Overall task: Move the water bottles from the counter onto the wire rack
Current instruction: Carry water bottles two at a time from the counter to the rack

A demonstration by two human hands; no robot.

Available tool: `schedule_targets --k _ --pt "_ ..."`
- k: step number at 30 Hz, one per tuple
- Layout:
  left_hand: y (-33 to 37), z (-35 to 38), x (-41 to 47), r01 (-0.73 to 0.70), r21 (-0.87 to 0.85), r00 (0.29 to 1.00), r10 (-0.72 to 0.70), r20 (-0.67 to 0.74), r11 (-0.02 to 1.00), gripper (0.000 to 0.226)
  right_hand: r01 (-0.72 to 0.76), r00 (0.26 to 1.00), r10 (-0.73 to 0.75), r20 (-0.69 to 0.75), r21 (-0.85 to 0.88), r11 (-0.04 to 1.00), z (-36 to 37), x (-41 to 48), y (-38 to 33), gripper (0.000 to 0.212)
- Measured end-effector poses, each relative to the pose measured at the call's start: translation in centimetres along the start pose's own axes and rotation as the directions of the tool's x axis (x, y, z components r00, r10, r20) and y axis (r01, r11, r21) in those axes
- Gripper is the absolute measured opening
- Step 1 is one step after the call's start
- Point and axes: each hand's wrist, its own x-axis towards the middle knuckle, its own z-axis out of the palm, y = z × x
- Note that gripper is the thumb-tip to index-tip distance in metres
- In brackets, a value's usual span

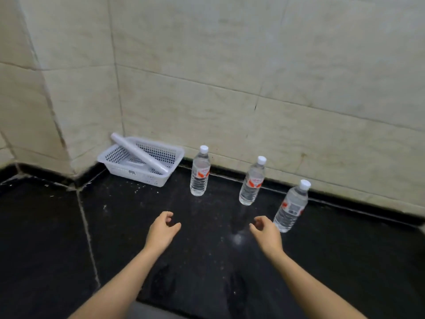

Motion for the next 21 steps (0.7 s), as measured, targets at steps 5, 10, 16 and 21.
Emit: schedule_targets --k 5,10,16,21 --pt "1.8 4.1 6.2 -0.009 0.031 0.992 0.005 0.126 0.999 0.075 -0.101 0.995 0.103 -0.017 0.089 0.991 0.2 6.3 1.6 0.052" --pt "3.6 6.5 13.4 -0.002 0.082 0.995 -0.006 0.097 0.997 0.100 -0.151 0.987 0.161 -0.025 0.243 0.958 2.3 14.5 1.7 0.074" --pt "5.2 9.1 20.7 -0.045 -0.054 0.994 0.050 0.099 0.998 0.117 -0.107 0.982 0.166 -0.093 0.450 0.887 3.9 23.3 1.5 0.101" --pt "5.3 11.2 22.8 -0.017 -0.227 0.998 0.031 0.056 0.974 0.108 -0.104 0.975 0.183 -0.126 0.470 0.876 6.1 25.2 2.2 0.072"
